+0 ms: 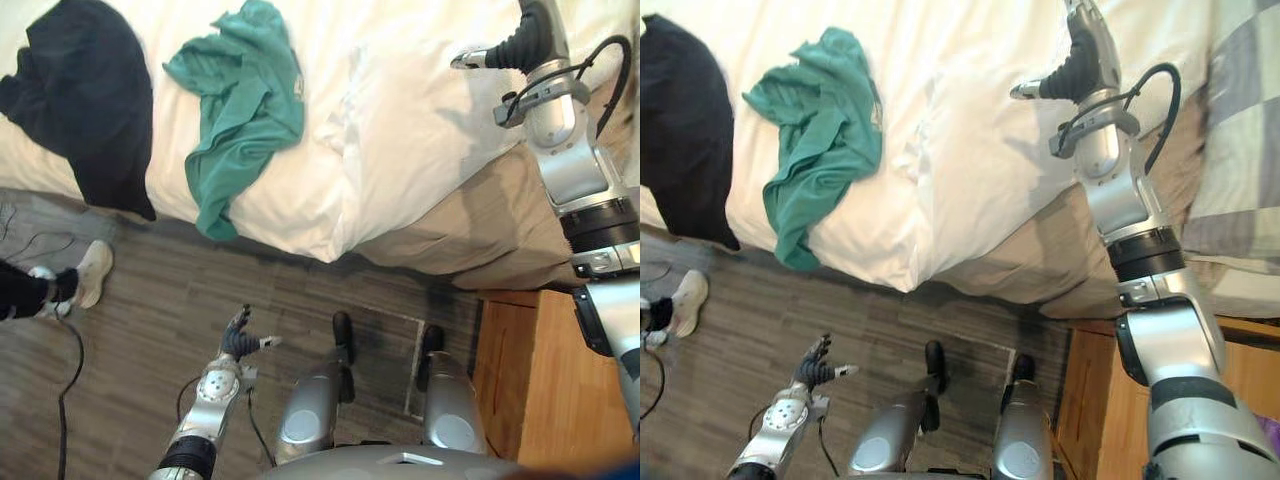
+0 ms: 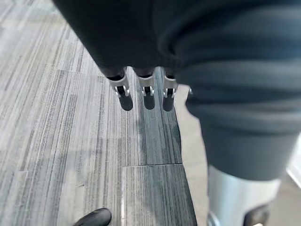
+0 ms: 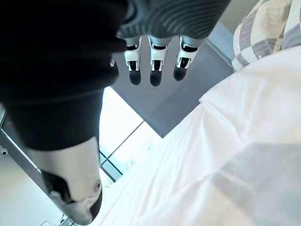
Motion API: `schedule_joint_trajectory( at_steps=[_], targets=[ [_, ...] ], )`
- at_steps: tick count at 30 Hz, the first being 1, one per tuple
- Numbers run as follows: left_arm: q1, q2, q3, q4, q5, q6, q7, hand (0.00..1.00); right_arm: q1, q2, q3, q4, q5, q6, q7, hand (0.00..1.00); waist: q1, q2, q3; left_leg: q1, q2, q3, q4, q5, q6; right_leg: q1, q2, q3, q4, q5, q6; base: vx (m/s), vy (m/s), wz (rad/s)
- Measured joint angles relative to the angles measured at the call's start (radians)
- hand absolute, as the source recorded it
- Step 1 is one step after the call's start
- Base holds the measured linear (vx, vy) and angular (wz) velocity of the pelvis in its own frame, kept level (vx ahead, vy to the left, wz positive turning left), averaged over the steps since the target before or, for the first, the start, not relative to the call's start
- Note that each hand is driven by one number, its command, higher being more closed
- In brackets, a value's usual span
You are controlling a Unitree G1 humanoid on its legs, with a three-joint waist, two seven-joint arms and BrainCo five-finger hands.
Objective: Tidy the bed and pick cloth on bed and put in laundry
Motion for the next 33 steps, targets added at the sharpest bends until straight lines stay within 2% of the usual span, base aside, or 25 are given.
schedule_joint_trajectory(
  at_steps=[4,7,12,13,16,24,31,33],
  targets=[
    [-0.027,-0.003,-0.009,0.072,0.003,-0.013,0.001,0.0,-0.033,0.047,0.001,0.086,-0.007,0.009,-0.001,0.0,0.008,0.007,0.019,-0.038,0.003,0.0,0.015,0.0,0.0,-0.029,0.0,0.002,0.0,0.011,-0.001,0.02,0.013,0.08],
    [-0.095,-0.004,-0.037,0.173,0.006,-0.01,0.029,0.0,-0.045,0.079,0.002,0.165,-0.046,0.022,-0.014,0.0,0.035,0.012,0.034,-0.053,0.002,0.002,0.017,0.006,-0.002,-0.043,0.0,0.008,0.0,0.013,-0.001,0.0,-0.001,0.01],
    [-0.119,-0.012,-0.041,0.173,0.002,-0.017,0.026,0.0,-0.045,0.124,0.001,0.192,-0.045,0.032,-0.045,0.0,0.042,0.018,0.046,-0.083,-0.001,-0.004,0.014,0.02,-0.002,-0.071,-0.002,0.007,0.004,0.013,-0.001,-0.01,-0.003,0.05],
    [-0.121,-0.011,-0.041,0.175,0.002,-0.018,0.026,0.0,-0.044,0.131,0.001,0.197,-0.046,0.033,-0.05,1.0,0.041,0.018,0.046,-0.084,-0.001,-0.004,0.012,0.021,-0.002,-0.074,-0.002,0.008,0.006,0.013,-0.001,0.0,0.0,0.0],
    [-0.167,-0.011,-0.045,0.208,-0.039,-0.019,0.025,0.0,-0.042,0.155,0.004,0.201,-0.067,0.034,-0.058,1.0,0.041,0.018,0.046,-0.102,-0.003,-0.004,0.011,0.029,-0.002,-0.104,-0.007,0.008,0.031,0.009,-0.003,-0.01,-0.015,0.02],
    [-0.215,-0.011,-0.065,0.229,-0.041,-0.018,0.023,0.0,0.003,0.156,0.011,0.201,-0.082,0.02,-0.057,1.0,0.038,0.015,0.044,-0.104,-0.003,0.005,-0.015,0.041,-0.006,-0.133,-0.019,0.007,0.077,-0.005,-0.007,-0.02,-0.043,0.03],
    [-0.218,-0.011,-0.065,0.243,-0.04,-0.017,0.021,0.0,0.119,0.152,-0.006,0.15,-0.079,0.017,-0.041,1.0,0.023,-0.006,0.035,-0.048,0.007,0.053,-0.026,0.05,0.003,-0.087,-0.018,0.01,0.073,-0.005,-0.007,0.03,-0.05,-0.05],
    [-0.205,0.002,-0.057,0.243,-0.038,-0.016,0.021,0.0,0.196,0.153,-0.019,0.096,-0.073,0.017,-0.031,1.0,0.021,-0.028,0.024,-0.027,0.014,0.079,-0.026,0.049,0.002,-0.064,-0.01,0.016,0.058,-0.005,-0.008,0.03,-0.047,-0.11]
  ],
)
